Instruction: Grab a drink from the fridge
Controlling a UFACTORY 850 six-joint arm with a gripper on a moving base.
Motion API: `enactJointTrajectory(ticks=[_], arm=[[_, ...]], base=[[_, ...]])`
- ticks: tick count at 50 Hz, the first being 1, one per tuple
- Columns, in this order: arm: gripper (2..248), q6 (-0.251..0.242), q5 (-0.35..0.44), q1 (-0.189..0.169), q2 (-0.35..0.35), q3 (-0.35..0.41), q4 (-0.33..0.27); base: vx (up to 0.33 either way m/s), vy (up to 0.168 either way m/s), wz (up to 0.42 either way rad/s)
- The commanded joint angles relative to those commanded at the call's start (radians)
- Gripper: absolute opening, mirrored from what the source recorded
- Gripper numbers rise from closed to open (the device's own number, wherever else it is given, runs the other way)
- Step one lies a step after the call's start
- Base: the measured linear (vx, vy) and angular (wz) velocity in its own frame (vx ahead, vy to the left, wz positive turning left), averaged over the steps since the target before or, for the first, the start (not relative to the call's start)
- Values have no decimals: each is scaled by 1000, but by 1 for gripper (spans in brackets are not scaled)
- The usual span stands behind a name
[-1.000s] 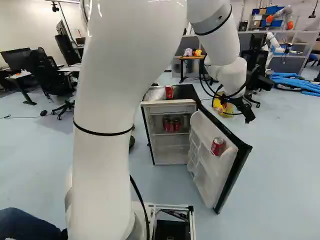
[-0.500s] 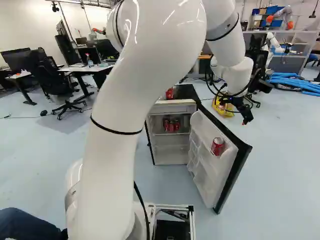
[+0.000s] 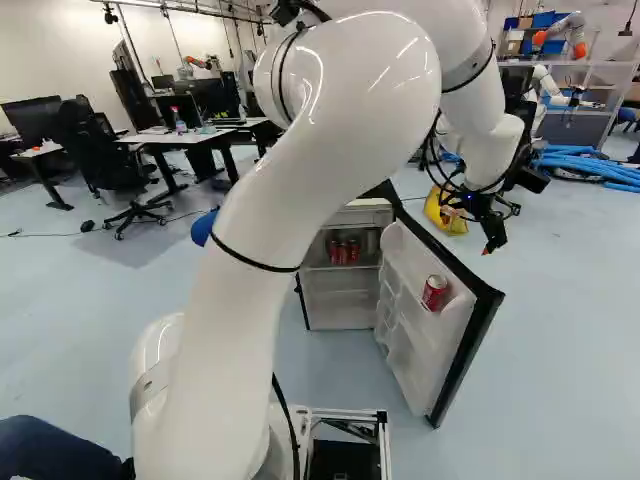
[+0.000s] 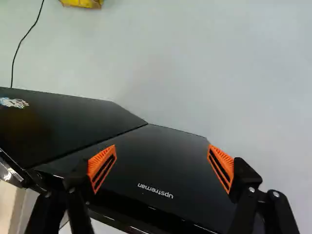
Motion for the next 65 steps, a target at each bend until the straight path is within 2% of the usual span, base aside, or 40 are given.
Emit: enactJointTrajectory(ticks=[24,35,65], arm=[[247,0,-183,-14,-100,-154,0],[247,0,-260,-16,-110,-170,0],[247,0,-291,-16,-110,-170,0]], base=[[0,0,0],[0,0,0],[0,0,0]])
